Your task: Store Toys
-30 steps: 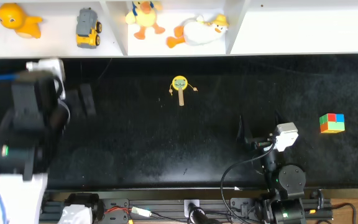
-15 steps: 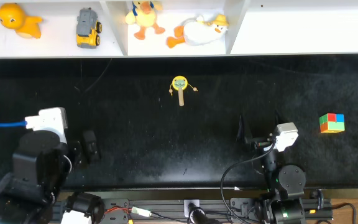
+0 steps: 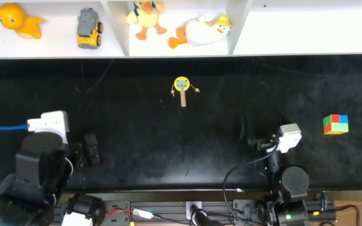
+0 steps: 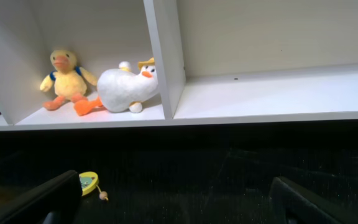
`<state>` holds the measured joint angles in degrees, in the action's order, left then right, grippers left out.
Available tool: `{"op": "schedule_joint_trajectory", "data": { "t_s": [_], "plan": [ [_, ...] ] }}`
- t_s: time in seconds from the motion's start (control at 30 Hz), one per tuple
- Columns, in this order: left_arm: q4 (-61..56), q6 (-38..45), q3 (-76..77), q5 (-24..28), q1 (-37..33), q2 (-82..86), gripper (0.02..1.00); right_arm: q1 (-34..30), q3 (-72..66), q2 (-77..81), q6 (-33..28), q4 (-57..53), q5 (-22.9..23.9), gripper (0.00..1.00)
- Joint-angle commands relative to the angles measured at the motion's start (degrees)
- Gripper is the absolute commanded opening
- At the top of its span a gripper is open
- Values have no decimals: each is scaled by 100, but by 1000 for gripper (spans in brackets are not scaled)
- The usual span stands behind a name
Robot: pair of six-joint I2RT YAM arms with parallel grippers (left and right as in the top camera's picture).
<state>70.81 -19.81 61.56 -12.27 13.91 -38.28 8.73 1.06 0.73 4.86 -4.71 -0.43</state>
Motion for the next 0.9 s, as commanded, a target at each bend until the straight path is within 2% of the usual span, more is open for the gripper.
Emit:
{"op": "schedule_joint_trajectory", "data": {
  "t_s": [0.03, 0.23, 0.33, 0.43, 0.53, 0.67, 0.9],
  "plan": [
    [-678, -144, -590, -166, -37, 354, 998, 35, -79, -52, -17, 28, 26, 993],
    [-2686, -125, -2500, -173, -326, 1377, 998, 35, -79, -52, -17, 28, 26, 996],
    [-3475, -70, -3307, -11, -468, 1941, 998, 35, -79, -52, -17, 28, 26, 996],
    [-4113, 328, -3969, 302, -612, 2496, 998, 35, -79, -52, -17, 28, 26, 996],
    [-4446, 404, -4398, 348, -706, 2894, 998, 35, -79, -52, -17, 28, 26, 996],
    [-4907, 911, -5034, 481, -748, 3501, 996, 35, -79, -52, -17, 28, 26, 996],
    [-5608, 1132, -5696, 514, -748, 3812, 998, 35, -79, -52, -17, 28, 26, 996]
  ]
}}
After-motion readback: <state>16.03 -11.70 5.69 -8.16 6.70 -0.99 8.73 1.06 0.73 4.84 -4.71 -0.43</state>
